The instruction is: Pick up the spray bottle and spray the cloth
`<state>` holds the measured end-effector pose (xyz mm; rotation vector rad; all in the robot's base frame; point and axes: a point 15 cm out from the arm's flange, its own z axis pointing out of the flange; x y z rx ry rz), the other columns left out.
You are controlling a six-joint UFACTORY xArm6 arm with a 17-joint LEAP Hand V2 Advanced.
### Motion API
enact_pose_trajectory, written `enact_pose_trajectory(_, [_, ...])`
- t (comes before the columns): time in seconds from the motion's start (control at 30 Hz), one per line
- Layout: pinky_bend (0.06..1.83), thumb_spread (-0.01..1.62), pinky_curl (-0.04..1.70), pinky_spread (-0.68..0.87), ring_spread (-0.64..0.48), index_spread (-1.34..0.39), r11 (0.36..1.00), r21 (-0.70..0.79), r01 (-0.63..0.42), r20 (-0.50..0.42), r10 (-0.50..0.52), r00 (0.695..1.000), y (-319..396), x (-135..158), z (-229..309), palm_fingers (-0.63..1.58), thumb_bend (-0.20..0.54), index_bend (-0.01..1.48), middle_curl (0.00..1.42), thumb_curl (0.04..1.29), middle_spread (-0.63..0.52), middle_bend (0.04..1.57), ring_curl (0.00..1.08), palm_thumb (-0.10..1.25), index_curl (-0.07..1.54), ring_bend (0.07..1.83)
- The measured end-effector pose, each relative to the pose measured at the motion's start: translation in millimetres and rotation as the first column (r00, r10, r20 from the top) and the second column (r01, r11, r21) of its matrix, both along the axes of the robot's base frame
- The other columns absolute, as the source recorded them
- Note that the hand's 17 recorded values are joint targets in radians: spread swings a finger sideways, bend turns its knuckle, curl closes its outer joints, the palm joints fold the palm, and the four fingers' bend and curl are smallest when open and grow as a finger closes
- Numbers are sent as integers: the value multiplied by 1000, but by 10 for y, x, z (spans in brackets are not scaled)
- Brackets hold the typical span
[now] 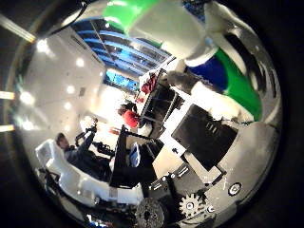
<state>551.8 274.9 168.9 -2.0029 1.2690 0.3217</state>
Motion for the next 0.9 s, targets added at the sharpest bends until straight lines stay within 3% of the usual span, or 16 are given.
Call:
enact_pose_trajectory(0.07, [698,1023,964,-140,-187,-436,999,-28,-34,-1,34,999,-15,-46,-35,-51,-47,305,555,469,-119,604,589,665,705,829])
enact_pose_trajectory(0.1, [649,1018,921,-49,-161,-440,998,-44,-54,0,54,999,-18,-74,-55,-70,-44,275,519,448,-102,547,545,644,659,749])
enact_pose_trajectory(0.2, [534,1004,796,179,-91,-436,995,-71,-74,7,75,997,-92,-77,-49,-33,-36,207,436,401,-68,396,439,613,556,583])
enact_pose_trajectory(0.37, [450,997,664,335,-43,-419,996,-69,-60,14,61,998,-242,-54,24,38,-29,171,383,360,-55,302,371,597,463,490])
enact_pose_trajectory(0.73, [367,989,477,401,-43,-410,989,-145,43,37,-38,999,-1463,-36,181,175,-27,179,344,318,-48,195,296,597,350,398])
enact_pose_trajectory(0.9, [351,994,438,399,-46,-416,981,-173,84,31,-80,996,-2080,-235,216,210,-29,189,332,310,-52,184,280,579,350,370])
